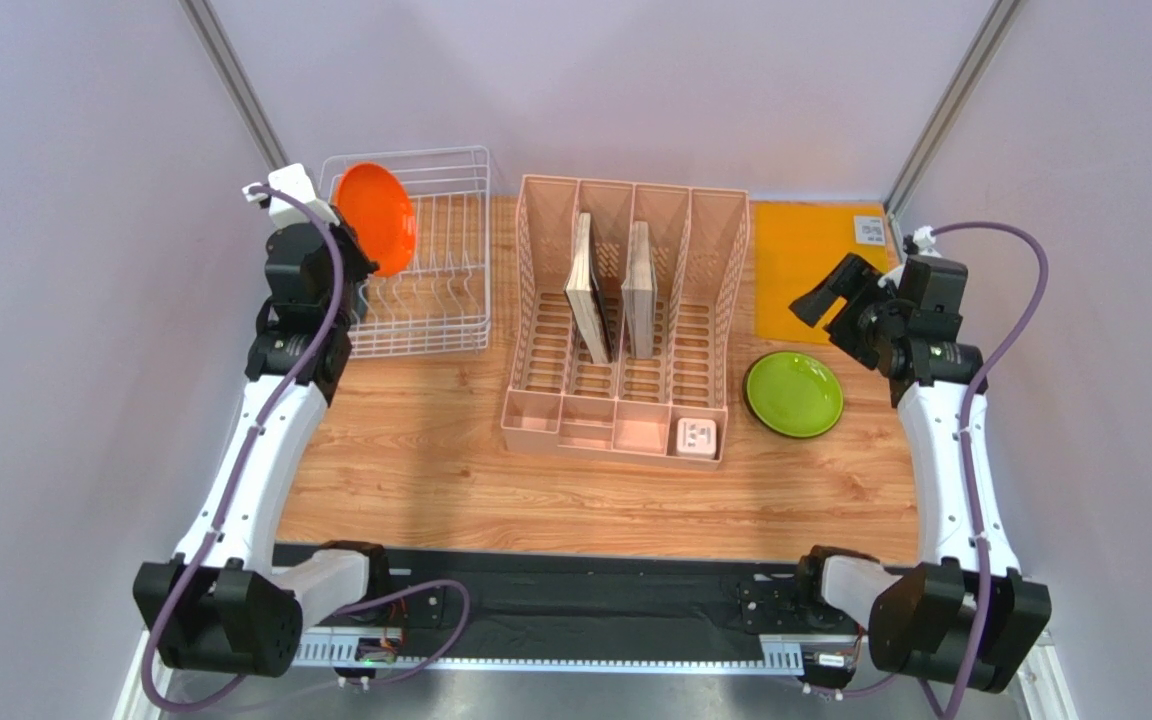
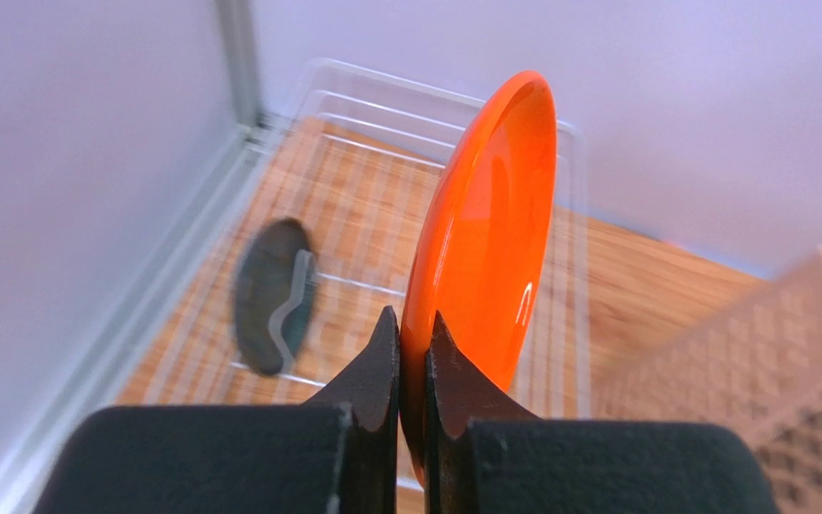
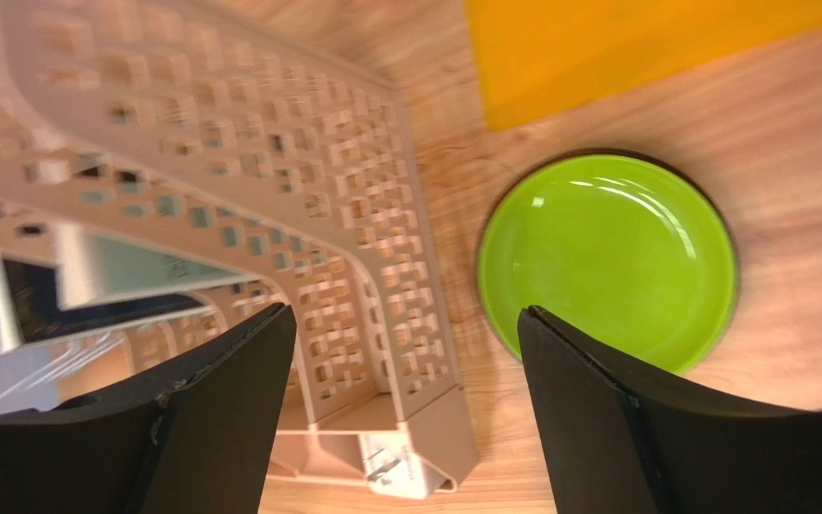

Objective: Unload the plates from the dish rack

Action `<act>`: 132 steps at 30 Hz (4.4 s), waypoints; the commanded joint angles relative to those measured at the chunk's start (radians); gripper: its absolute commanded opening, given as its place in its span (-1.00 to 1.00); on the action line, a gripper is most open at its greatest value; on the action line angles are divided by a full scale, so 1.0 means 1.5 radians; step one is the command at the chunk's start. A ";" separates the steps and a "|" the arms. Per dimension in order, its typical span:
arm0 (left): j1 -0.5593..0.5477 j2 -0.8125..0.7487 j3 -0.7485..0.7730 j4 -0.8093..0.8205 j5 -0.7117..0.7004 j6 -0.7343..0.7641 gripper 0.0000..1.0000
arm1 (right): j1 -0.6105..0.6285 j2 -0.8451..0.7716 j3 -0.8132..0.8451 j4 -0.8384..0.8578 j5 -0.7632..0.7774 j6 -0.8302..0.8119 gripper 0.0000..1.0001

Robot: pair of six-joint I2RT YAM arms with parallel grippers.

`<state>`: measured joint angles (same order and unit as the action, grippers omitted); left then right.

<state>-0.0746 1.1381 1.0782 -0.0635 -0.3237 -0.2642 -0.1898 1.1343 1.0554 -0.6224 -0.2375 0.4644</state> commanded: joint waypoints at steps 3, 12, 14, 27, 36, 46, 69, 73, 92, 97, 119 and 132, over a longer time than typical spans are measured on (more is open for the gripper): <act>-0.008 -0.061 -0.031 -0.031 0.279 -0.203 -1.00 | 0.031 -0.043 0.051 0.072 -0.165 -0.017 0.68; -0.137 -0.187 -0.191 -0.018 0.326 -0.290 -1.00 | 0.144 -0.085 0.023 0.087 -0.176 -0.017 0.71; -0.171 -0.207 -0.219 -0.019 0.329 -0.310 -1.00 | 0.178 -0.095 0.009 0.092 -0.162 -0.013 0.71; -0.365 -0.163 -0.261 0.070 0.305 -0.370 -1.00 | 0.336 -0.075 -0.073 0.178 -0.135 0.008 0.71; -0.401 -0.096 -0.248 0.136 0.326 -0.385 -1.00 | 0.386 -0.060 -0.146 0.289 -0.180 0.072 0.64; -0.442 -0.045 -0.237 0.178 0.350 -0.392 -1.00 | 0.418 -0.039 -0.190 0.362 -0.219 0.099 -0.16; -0.446 -0.151 -0.186 -0.009 0.089 -0.160 0.70 | 0.259 -0.271 -0.093 0.025 0.159 -0.004 -1.00; -0.446 -0.204 -0.182 -0.045 -0.055 -0.076 0.89 | 0.133 -0.293 -0.061 -0.078 0.181 0.002 -1.00; -0.323 -0.214 -0.202 -0.030 -0.150 0.000 0.99 | -0.051 -0.027 -0.176 0.109 0.143 0.041 -1.00; -0.317 -0.200 -0.203 -0.033 -0.126 -0.017 0.99 | -0.051 -0.012 -0.201 0.160 0.131 0.048 -1.00; -0.249 -0.108 -0.159 -0.042 -0.036 -0.060 0.99 | -0.051 0.047 -0.215 0.116 0.102 0.050 0.06; -0.077 0.021 -0.101 0.000 0.023 -0.071 0.99 | -0.047 0.074 -0.169 0.052 0.113 0.034 0.41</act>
<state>-0.2596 1.1229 0.8944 -0.1120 -0.3374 -0.3473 -0.2649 1.2297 0.7406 -0.5095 -0.0803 0.5301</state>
